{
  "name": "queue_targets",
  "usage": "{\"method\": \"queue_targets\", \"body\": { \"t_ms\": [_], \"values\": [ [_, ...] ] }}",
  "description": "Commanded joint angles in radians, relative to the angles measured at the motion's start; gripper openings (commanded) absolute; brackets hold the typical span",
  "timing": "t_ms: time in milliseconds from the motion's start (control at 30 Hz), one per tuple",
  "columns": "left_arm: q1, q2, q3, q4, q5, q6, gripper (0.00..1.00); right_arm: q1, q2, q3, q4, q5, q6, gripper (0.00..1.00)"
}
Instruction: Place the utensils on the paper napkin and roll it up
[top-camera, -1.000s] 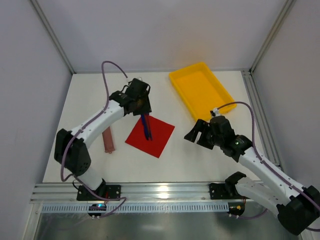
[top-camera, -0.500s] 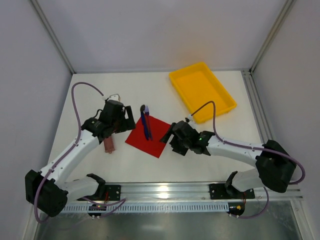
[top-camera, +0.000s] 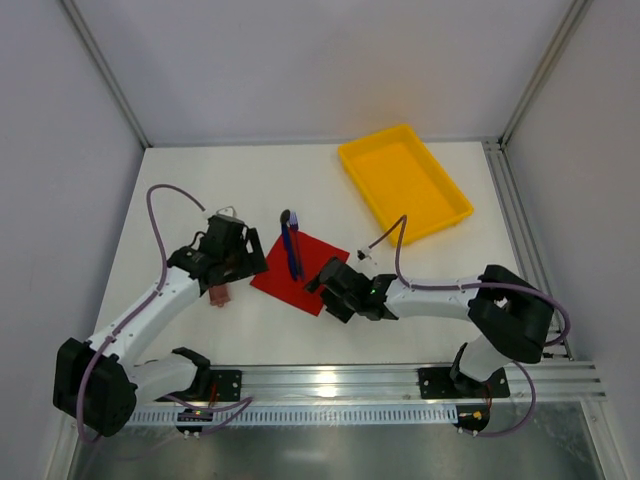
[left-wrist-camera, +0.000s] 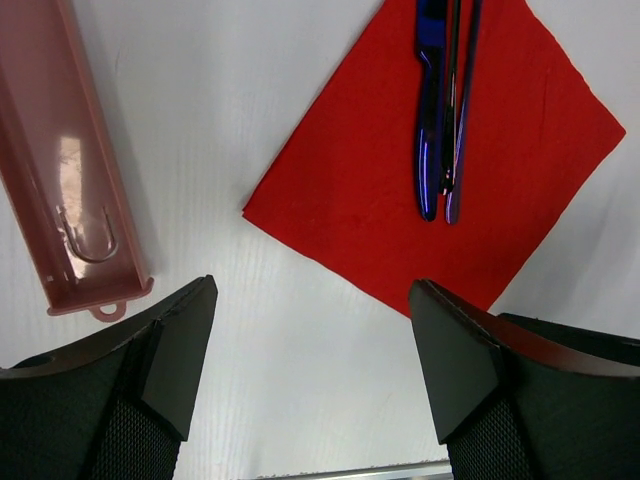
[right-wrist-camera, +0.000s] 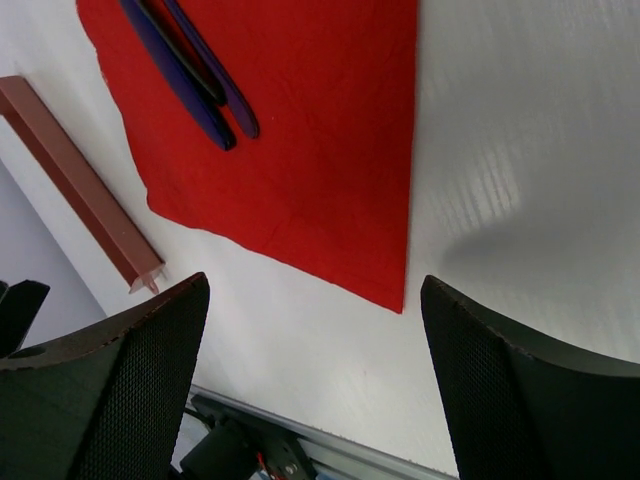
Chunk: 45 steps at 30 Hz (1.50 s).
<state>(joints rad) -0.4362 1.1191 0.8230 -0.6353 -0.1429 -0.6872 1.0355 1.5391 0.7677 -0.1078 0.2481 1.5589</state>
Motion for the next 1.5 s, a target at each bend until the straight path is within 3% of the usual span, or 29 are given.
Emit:
{"method": "queue_targets", "body": {
  "t_ms": [0,233,600,900,1000,1233,1467],
  "values": [
    [0.005,-0.016,-0.025,0.083,0.046,-0.031,0.81,0.027,0.044,0.058,-0.03,0.1,0.09,0.86],
    [0.005,-0.001,-0.044,0.091,0.036,-0.029,0.8,0.061,0.099,0.058,0.005,0.135,0.155,0.86],
    [0.007,0.002,-0.068,0.097,0.034,-0.035,0.8,0.061,0.136,0.093,0.103,0.24,0.073,0.86],
    [0.007,-0.002,-0.1,0.109,0.097,-0.028,0.73,0.055,0.098,0.116,0.169,0.283,-0.04,0.86],
    [0.007,-0.007,-0.119,0.135,0.137,-0.023,0.66,0.046,0.107,0.104,0.203,0.266,-0.054,0.86],
    [0.007,-0.015,-0.192,0.249,0.293,-0.017,0.33,0.031,0.105,0.062,0.318,0.235,-0.149,0.86],
    [-0.001,-0.001,-0.262,0.428,0.459,-0.031,0.26,0.018,0.108,0.007,0.378,0.209,-0.149,0.85]
  ]
}}
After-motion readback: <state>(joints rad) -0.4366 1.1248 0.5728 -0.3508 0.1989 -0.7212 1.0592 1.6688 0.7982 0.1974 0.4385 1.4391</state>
